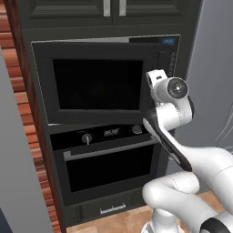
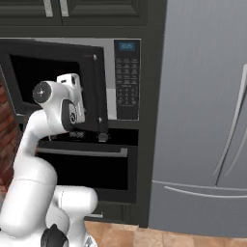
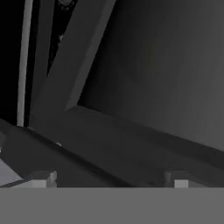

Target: Pick the corn from the sink and place it in the bowl. Then pick the bowl and place it in the microwave. Then close the microwave door and press the start button.

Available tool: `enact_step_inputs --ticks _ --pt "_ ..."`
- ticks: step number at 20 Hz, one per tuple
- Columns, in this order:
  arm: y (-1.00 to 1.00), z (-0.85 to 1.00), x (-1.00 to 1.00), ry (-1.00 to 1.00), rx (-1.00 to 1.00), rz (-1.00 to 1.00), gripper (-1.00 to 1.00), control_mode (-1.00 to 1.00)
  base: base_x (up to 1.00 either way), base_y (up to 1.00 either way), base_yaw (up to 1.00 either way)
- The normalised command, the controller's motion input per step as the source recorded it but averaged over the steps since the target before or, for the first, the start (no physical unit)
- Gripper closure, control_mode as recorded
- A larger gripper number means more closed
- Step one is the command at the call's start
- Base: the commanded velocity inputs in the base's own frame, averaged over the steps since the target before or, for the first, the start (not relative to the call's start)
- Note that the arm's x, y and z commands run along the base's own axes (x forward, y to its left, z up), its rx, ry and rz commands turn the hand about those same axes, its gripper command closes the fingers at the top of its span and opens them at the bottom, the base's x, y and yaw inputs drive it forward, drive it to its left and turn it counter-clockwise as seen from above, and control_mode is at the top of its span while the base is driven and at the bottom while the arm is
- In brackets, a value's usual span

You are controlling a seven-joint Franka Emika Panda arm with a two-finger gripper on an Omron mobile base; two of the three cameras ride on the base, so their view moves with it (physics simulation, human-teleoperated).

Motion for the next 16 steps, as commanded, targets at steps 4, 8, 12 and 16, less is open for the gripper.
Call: enact_step_inputs --ticks 4,8,12,16 --pt "0.0 0.13 1.0 0.0 0.01 -0.03 -1.0 -1.0 0.0 0.0 0.0" --pt "-0.13 0.14 1.0 0.0 0.04 0.0 -1.0 -1.0 0.0 0.0 0.0" --pt "-0.07 0.06 1.0 0.0 0.02 0.0 -1.0 -1.0 0.0 0.0 0.0" --pt "0.0 0.0 1.0 0.0 0.0 0.0 -1.0 -1.0 0.0 0.0 0.0"
